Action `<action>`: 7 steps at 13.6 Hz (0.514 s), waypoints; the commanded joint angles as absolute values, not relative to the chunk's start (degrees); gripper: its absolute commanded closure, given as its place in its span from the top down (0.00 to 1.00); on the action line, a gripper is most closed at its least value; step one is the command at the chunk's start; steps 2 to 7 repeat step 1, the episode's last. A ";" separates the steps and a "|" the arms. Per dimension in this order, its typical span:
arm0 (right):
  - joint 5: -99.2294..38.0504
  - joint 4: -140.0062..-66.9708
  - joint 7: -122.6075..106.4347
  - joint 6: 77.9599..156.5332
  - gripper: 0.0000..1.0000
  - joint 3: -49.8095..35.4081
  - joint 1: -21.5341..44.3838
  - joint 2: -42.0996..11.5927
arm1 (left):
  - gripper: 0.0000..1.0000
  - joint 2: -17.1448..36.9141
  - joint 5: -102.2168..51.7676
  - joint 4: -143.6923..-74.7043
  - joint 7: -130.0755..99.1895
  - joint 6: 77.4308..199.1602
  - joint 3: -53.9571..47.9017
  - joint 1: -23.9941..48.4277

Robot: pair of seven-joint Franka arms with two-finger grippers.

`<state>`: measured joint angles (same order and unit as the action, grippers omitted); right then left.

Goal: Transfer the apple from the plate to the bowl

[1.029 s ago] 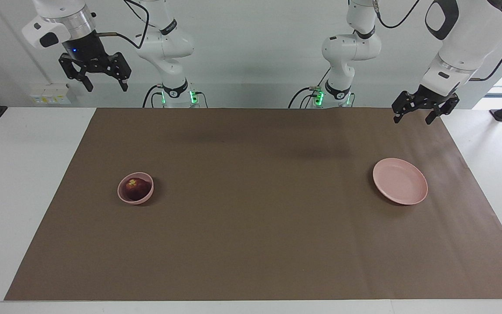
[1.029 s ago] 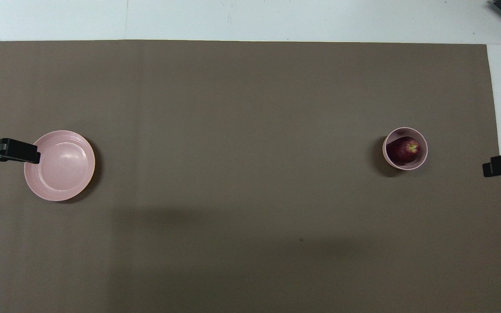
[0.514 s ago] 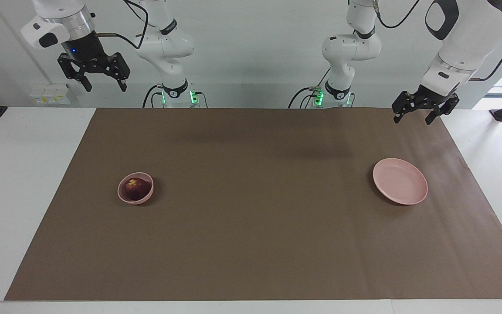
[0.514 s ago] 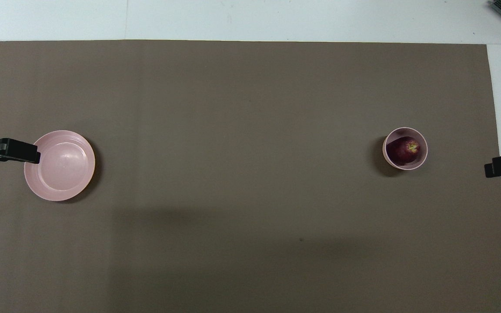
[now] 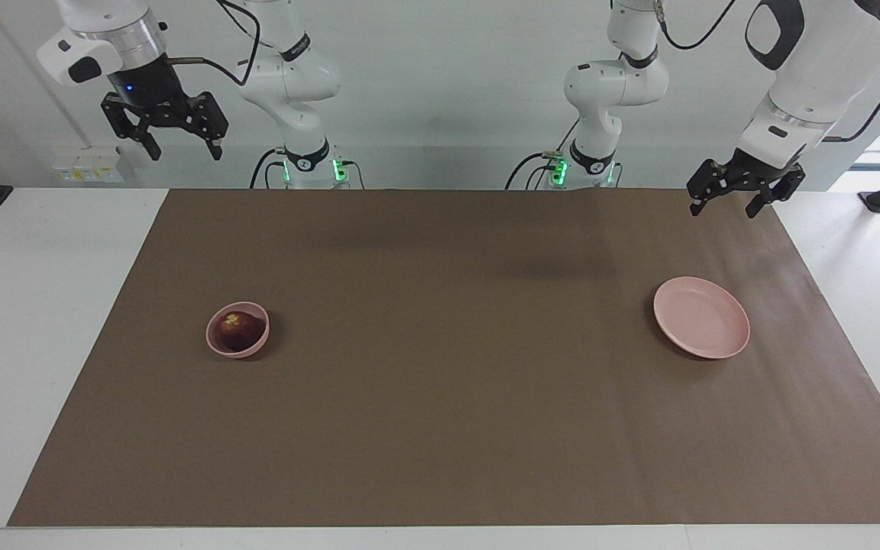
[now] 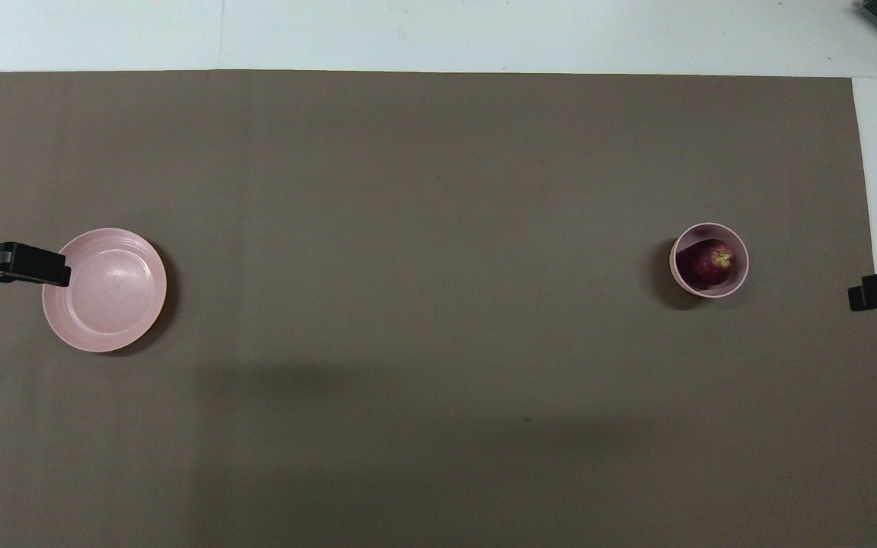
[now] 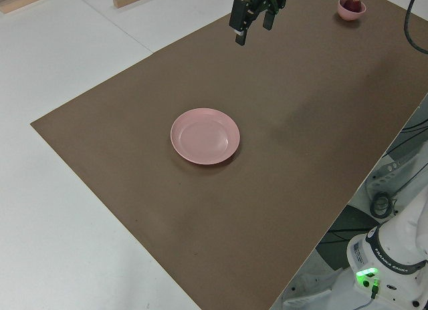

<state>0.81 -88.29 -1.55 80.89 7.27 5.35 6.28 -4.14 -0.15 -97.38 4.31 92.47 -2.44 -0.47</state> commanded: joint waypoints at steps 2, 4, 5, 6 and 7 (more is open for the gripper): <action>1.49 -89.56 -2.64 81.04 1.00 6.94 4.75 7.47 | 1.00 -5.71 -0.79 -99.14 4.22 93.08 -2.37 -0.62; 1.49 -89.56 -2.64 81.04 1.00 6.94 4.75 7.47 | 1.00 -5.71 -0.79 -99.14 4.22 93.08 -2.37 -0.62; 1.49 -89.56 -2.64 81.04 1.00 6.94 4.75 7.47 | 1.00 -5.71 -0.79 -99.14 4.22 93.08 -2.37 -0.62; 1.49 -89.56 -2.64 81.04 1.00 6.94 4.75 7.47 | 1.00 -5.71 -0.79 -99.14 4.22 93.08 -2.37 -0.62; 1.49 -89.56 -2.64 81.04 1.00 6.94 4.75 7.47 | 1.00 -5.71 -0.79 -99.14 4.22 93.08 -2.37 -0.62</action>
